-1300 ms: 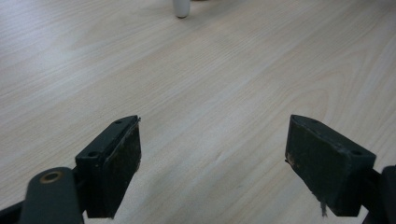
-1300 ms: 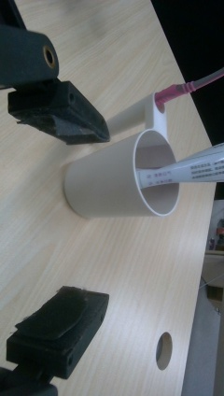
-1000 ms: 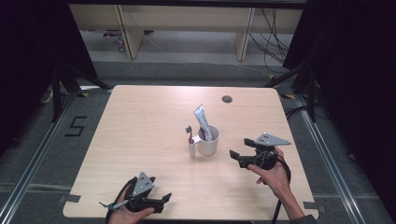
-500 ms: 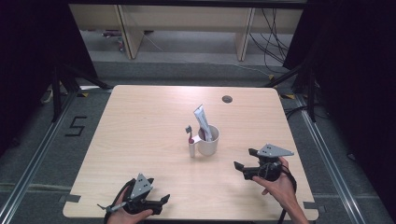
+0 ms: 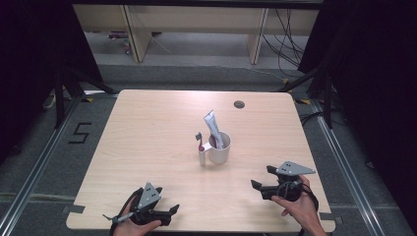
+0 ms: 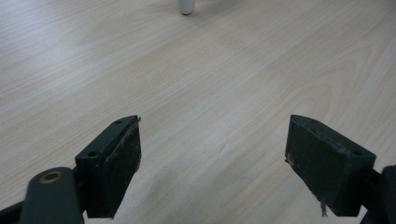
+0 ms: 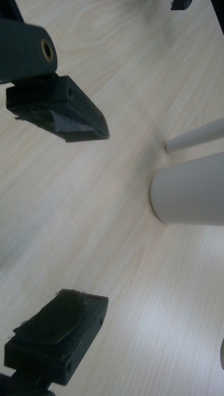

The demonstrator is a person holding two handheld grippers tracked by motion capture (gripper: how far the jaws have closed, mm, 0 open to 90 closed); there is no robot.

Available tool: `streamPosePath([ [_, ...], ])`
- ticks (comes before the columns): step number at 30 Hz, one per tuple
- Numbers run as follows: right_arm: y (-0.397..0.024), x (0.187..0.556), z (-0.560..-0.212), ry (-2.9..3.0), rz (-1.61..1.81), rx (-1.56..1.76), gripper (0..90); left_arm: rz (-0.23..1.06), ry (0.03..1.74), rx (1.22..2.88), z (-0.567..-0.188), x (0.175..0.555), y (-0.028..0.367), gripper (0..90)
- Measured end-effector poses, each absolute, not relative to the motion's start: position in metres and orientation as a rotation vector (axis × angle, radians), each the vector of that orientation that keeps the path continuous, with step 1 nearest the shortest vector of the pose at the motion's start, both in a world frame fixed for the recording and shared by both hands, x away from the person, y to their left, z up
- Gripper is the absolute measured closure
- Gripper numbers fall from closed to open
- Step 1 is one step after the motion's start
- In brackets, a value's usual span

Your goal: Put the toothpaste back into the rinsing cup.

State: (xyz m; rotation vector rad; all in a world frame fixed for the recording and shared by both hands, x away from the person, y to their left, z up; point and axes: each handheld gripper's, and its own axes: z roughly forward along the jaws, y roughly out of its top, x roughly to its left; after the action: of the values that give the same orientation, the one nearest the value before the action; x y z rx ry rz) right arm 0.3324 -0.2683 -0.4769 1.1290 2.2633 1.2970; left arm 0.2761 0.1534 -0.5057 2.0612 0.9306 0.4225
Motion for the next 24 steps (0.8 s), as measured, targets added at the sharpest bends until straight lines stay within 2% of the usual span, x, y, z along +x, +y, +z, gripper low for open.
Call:
streamPosePath([
  [24,-0.285,0.299,-0.492,2.296,1.220,1.201,17.4,0.421,0.921,2.046,-0.505,0.276,0.152,18.0],
])
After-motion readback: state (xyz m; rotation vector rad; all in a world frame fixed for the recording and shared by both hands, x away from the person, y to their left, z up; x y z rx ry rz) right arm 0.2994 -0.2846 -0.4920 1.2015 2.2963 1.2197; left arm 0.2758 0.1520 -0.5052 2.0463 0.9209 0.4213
